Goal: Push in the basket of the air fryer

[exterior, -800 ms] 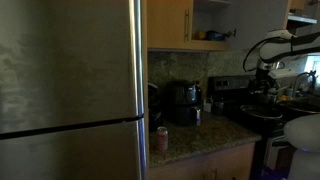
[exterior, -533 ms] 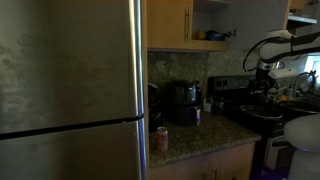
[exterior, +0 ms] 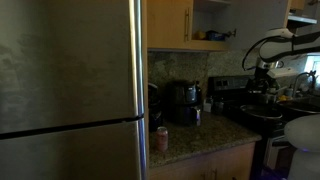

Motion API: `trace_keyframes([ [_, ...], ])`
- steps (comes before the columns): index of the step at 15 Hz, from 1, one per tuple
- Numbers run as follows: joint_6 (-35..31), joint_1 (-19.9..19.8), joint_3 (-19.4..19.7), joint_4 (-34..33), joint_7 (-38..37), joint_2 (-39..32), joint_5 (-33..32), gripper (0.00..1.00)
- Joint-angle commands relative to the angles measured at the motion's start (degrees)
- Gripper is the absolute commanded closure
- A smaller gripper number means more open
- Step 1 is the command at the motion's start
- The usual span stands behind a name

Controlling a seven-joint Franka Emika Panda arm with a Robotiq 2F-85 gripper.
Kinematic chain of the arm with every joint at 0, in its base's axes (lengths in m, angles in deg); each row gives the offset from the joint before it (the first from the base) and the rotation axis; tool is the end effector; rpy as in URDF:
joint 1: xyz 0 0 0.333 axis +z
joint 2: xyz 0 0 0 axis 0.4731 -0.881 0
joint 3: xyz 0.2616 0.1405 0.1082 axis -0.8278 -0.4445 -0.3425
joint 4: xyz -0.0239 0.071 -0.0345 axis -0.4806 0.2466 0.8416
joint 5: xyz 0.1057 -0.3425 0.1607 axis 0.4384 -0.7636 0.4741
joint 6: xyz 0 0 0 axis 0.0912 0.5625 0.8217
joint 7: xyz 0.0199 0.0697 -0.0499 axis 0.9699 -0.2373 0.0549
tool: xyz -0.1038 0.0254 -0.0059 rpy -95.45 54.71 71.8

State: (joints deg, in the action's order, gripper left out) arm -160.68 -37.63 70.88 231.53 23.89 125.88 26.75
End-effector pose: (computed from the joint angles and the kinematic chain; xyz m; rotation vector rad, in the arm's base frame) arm 0.2709 -0.1011 0.5325 2.9933 -0.2066 0.3290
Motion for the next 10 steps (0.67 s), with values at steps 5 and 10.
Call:
trace_keyframes([
  [5,3.39,9.55,-2.31,-1.23,-1.51,-2.85,14.66,0.0],
  [10,0.91,8.33,-3.62,-0.52,-2.57,-4.2,12.74,0.0],
])
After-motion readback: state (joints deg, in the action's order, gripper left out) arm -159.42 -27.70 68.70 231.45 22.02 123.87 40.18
